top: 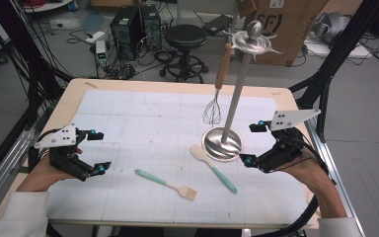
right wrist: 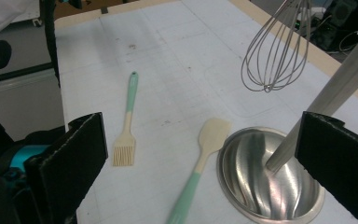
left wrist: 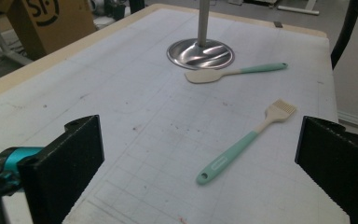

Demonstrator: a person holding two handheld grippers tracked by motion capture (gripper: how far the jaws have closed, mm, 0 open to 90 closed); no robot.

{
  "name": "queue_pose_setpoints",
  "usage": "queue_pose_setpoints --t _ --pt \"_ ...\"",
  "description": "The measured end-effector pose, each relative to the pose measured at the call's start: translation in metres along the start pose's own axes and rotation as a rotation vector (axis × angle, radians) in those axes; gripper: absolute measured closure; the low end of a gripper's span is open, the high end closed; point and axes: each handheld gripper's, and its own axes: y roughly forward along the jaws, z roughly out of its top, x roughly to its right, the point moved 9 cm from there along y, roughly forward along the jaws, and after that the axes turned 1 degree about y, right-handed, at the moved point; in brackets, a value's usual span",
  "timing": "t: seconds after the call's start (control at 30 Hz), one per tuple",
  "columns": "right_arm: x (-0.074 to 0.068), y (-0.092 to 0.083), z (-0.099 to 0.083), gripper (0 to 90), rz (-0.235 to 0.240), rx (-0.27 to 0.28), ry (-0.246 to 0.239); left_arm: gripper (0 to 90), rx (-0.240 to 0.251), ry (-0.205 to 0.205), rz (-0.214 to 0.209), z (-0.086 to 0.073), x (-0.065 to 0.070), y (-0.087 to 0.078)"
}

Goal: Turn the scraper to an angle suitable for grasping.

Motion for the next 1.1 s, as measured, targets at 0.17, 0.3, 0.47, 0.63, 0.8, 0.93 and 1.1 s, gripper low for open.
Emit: queue_pose_setpoints --t 0.17,0.3,0.47,0.63,0.8,0.93,1.1 --pt "-0.003 0.004 -0.005 7.6 0.018 -0.007 0.016 1.7 0.007 0.004 -0.003 0.001 0.000 -0.001" --pt "-0.006 0.007 -0.009 16.6 0.038 -0.013 0.001 1.6 0.012 0.001 -0.002 0.002 0.000 -0.001" --pt "-0.009 0.009 -0.014 29.0 0.048 -0.023 0.012 1.7 0.011 -0.003 0.003 0.001 -0.002 0.000" --pt "-0.011 0.011 -0.019 42.6 0.053 -0.038 0.017 1.6 0.013 -0.005 0.002 0.001 -0.003 0.001" --pt "-0.014 0.019 -0.027 58.8 0.076 -0.071 0.019 1.6 0.013 -0.007 0.006 0.001 -0.005 0.002" --pt "-0.016 0.026 -0.034 76.5 0.099 -0.104 0.010 1.6 0.009 -0.005 0.004 0.000 -0.004 0.002" --pt "-0.019 0.035 -0.041 87.3 0.135 -0.143 0.016 1.6 0.009 -0.003 0.008 0.001 -0.003 0.002"
